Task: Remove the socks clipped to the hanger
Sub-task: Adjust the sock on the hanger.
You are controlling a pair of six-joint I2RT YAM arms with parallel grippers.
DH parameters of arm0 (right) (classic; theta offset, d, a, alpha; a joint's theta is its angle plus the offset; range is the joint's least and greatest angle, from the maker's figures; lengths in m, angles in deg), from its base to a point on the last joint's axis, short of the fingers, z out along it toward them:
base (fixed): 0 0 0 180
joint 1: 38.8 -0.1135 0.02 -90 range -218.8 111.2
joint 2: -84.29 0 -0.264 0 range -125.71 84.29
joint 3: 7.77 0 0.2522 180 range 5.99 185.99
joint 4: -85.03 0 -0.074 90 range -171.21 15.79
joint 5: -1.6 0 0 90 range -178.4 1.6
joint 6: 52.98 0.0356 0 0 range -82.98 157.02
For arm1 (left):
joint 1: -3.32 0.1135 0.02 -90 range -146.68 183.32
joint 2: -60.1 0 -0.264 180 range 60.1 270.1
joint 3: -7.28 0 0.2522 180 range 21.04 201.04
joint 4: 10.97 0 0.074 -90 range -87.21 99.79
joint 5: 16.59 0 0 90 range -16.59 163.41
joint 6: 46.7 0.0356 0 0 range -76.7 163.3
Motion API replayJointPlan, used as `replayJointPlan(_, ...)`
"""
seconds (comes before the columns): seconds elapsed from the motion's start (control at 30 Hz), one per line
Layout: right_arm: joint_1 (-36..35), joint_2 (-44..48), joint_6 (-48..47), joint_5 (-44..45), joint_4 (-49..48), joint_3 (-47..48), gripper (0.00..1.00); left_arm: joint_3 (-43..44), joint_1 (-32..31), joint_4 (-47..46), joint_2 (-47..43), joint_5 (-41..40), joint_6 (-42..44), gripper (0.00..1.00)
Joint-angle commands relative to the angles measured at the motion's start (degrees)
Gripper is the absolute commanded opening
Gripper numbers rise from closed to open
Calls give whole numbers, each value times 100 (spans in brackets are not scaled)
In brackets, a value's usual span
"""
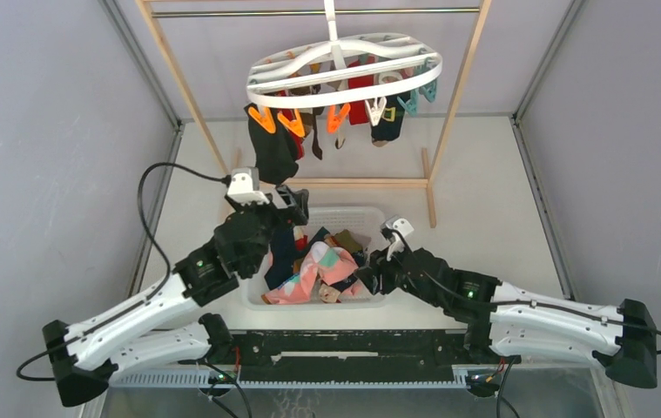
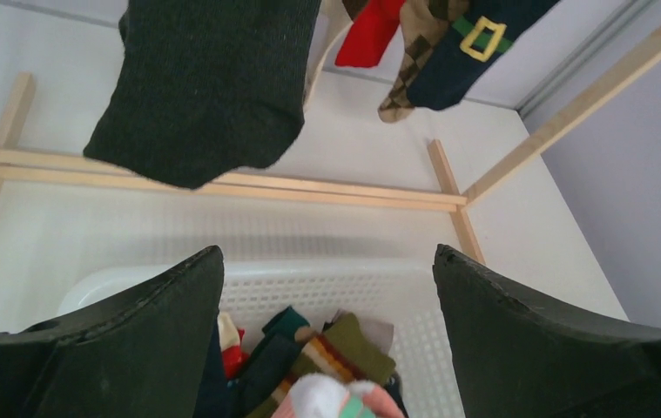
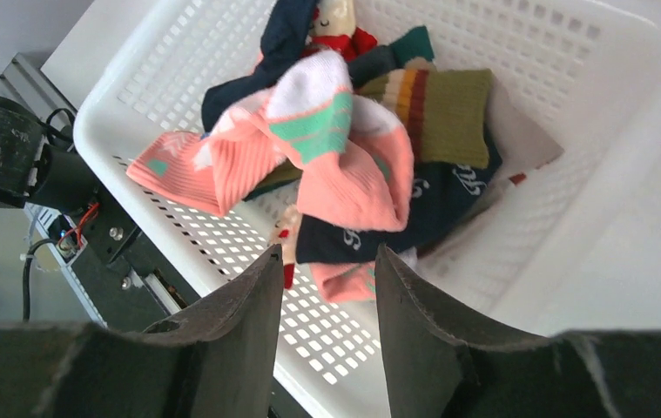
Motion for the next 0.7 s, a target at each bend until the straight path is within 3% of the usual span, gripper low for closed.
replayJointPlan(0.0,6,441,319,216,119,-170,50,558,176,-1223,642,-229,229,91)
replayJointPlan(0.13,-33,784,392,297,239,-305,50,933,238,-1593,1247,-553,349,84)
replayJointPlan(0.27,-64,976,446,347,314,-384,50,1099,365,-1746,1622,-912,368,85)
replayJointPlan(0.67,-106,1140,509,360,224,-616,50,597,1125,-2038,1406,-856,381,84)
